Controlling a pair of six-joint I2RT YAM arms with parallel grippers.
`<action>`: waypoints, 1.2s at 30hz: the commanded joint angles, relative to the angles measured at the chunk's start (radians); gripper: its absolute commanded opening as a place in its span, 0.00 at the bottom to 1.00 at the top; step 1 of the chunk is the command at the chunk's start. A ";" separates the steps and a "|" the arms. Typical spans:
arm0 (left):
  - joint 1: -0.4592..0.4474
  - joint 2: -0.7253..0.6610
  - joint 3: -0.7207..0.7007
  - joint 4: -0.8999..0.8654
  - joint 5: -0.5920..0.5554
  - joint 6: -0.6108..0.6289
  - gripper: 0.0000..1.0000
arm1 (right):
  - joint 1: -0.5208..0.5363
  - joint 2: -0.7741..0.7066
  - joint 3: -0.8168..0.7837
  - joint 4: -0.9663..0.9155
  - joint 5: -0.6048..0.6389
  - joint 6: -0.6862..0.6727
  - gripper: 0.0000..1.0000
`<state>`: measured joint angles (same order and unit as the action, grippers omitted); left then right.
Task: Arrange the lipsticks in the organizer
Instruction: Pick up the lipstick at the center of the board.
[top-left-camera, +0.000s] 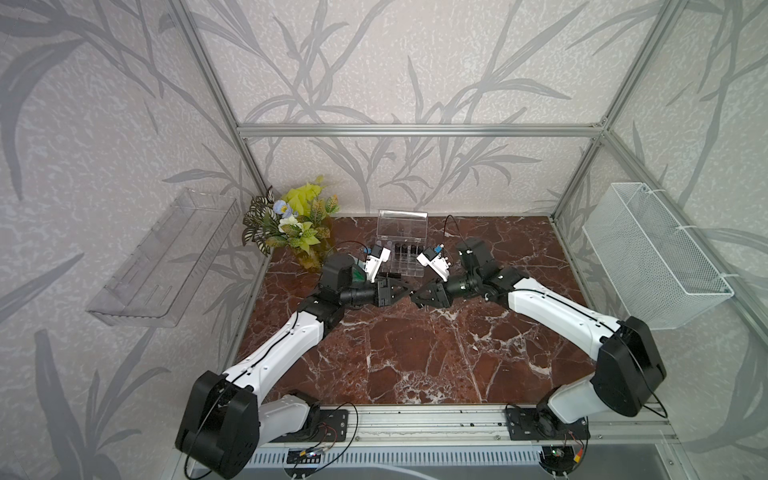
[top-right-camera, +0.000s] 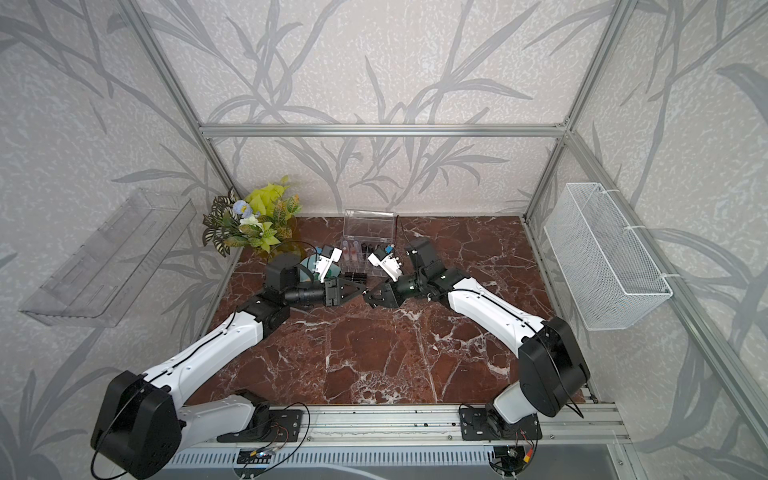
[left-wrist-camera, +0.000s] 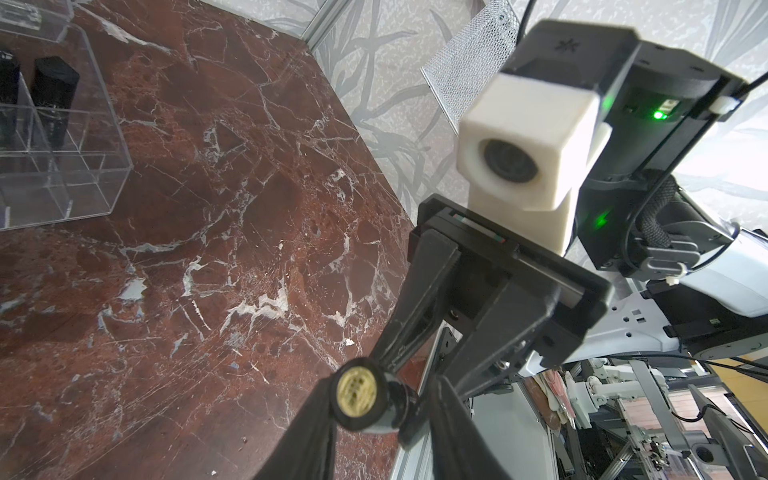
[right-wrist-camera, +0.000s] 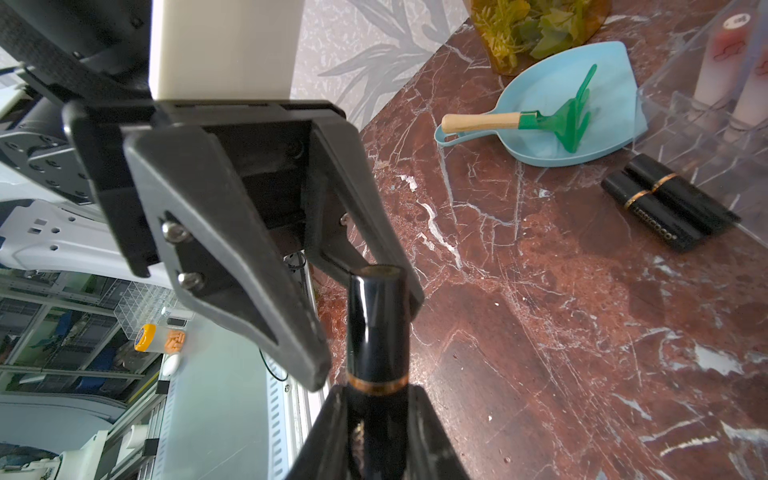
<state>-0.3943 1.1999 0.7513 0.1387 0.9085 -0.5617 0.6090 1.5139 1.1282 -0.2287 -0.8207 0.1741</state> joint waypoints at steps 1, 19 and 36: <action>-0.012 -0.016 -0.015 0.040 0.021 -0.003 0.38 | 0.000 -0.023 0.005 0.014 -0.005 -0.005 0.20; -0.015 0.010 0.006 0.087 0.010 -0.027 0.40 | 0.002 -0.020 0.006 0.013 -0.023 -0.004 0.20; -0.015 0.033 0.006 0.131 -0.028 -0.040 0.23 | 0.006 -0.007 0.014 0.000 -0.018 -0.010 0.28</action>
<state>-0.4053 1.2266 0.7395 0.2226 0.8963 -0.6155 0.6094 1.5143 1.1282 -0.2287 -0.8314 0.1684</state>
